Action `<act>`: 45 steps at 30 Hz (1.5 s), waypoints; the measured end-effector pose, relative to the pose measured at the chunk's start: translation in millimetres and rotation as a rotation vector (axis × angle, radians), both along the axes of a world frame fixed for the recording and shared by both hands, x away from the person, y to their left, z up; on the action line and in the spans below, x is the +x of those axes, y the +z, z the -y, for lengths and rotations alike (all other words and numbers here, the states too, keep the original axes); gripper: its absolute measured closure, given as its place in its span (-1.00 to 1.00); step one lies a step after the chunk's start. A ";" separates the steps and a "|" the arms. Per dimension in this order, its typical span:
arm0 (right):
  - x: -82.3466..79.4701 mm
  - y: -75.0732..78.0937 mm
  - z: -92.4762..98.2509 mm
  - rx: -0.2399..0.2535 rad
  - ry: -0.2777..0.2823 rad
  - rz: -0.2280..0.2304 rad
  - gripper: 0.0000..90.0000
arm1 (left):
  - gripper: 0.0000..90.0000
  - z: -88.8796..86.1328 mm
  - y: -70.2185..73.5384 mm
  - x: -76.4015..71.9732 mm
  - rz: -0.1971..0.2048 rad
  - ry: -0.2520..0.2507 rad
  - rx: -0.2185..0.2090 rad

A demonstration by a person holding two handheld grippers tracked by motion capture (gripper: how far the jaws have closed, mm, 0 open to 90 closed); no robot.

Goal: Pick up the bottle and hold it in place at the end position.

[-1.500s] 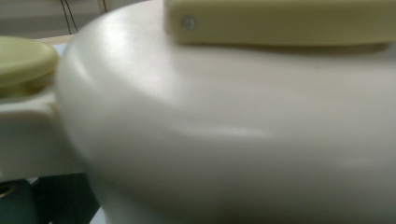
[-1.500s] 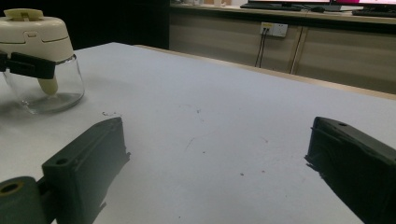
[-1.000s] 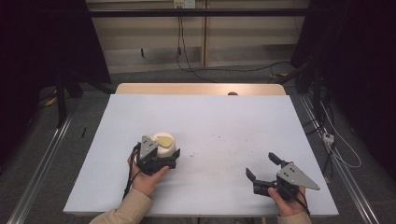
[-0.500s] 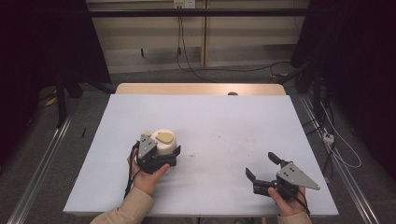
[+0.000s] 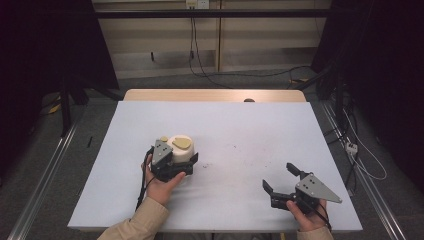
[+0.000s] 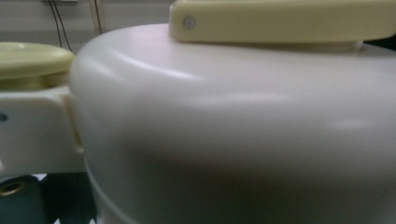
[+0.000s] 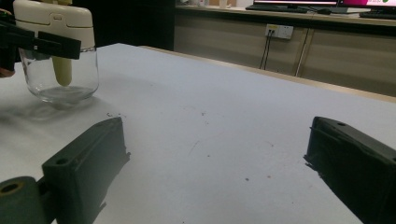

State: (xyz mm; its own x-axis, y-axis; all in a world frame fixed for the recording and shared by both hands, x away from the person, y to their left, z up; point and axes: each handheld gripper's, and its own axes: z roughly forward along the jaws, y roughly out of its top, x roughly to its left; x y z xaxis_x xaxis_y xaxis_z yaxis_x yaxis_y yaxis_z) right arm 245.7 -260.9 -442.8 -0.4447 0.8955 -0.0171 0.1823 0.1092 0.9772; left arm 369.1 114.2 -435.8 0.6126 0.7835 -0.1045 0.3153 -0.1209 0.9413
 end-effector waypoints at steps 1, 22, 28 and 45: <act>0.1 0.0 -0.1 0.000 0.000 0.000 -0.91 | -0.88 0.8 0.2 0.8 -0.002 -0.001 -0.002; 1.7 -0.6 -0.7 0.000 0.005 -0.002 -0.91 | -0.88 18.9 3.0 13.3 -0.018 -0.042 -0.025; 2.2 -1.4 0.4 0.006 0.003 -0.004 -0.91 | -0.88 21.5 3.3 17.1 -0.016 -0.051 -0.026; 3.2 -2.8 0.9 0.020 0.007 -0.008 -0.91 | -0.88 32.2 4.7 25.2 -0.017 -0.070 -0.039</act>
State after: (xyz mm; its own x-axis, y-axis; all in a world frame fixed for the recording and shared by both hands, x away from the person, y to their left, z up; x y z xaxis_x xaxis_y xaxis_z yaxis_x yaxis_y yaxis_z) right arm 248.9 -261.8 -445.6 -0.4508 0.8926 0.0040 0.1892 0.0911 0.9777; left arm 394.4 82.0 -431.1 0.6637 0.7339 -0.1446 0.3229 -0.1067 0.9404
